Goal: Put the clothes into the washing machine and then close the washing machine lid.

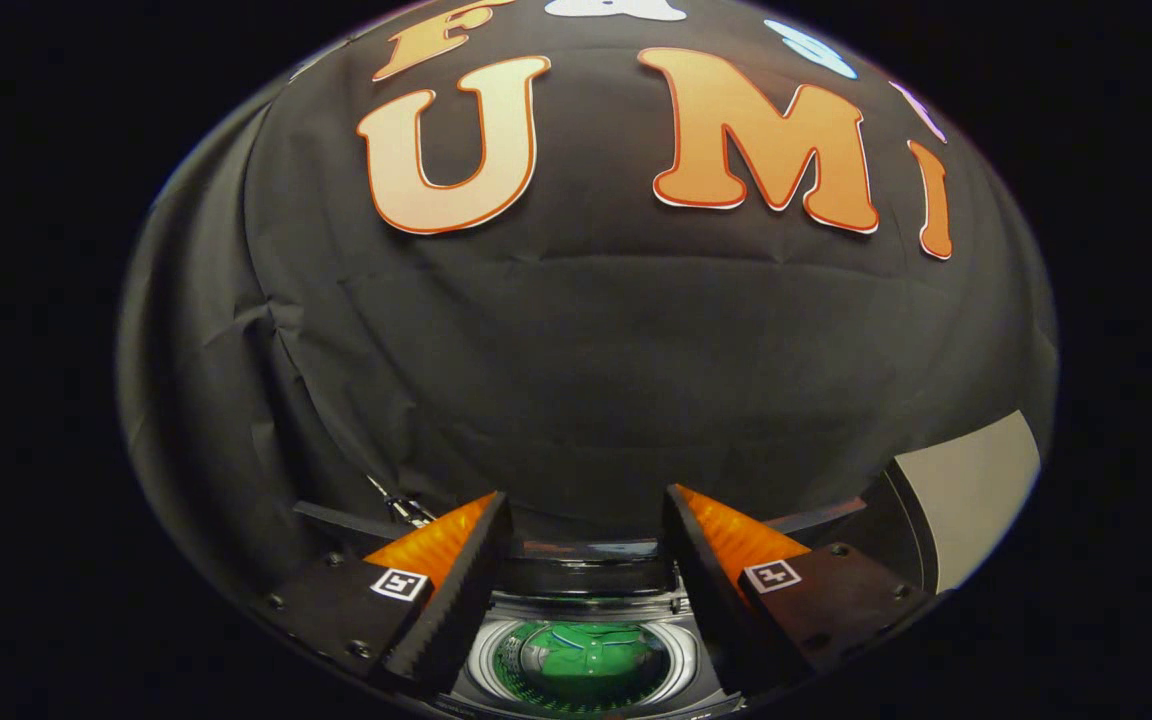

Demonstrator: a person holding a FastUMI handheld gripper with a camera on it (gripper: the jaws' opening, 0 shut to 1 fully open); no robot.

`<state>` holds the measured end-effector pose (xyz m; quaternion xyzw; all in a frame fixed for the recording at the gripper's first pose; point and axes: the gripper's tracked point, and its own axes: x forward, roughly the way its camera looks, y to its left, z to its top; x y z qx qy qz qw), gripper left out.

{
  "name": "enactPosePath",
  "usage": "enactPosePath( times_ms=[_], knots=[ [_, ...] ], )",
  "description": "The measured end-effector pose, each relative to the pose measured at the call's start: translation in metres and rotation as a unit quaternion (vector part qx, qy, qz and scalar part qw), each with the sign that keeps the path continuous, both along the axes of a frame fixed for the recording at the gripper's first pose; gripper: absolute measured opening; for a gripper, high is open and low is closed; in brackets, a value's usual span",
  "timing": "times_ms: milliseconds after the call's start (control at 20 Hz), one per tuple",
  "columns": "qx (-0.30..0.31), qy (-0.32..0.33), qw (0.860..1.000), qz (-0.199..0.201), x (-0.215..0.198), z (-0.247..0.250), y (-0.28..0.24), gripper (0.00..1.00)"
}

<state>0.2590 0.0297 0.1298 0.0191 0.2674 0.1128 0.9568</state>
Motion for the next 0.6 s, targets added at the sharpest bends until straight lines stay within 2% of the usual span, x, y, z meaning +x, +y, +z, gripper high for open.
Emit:
enactPosePath(
  times_ms=[600],
  knots=[
    [-0.001, -0.024, 1.0, 0.0, -0.056, -0.008, -0.007, 0.99]
  ],
)
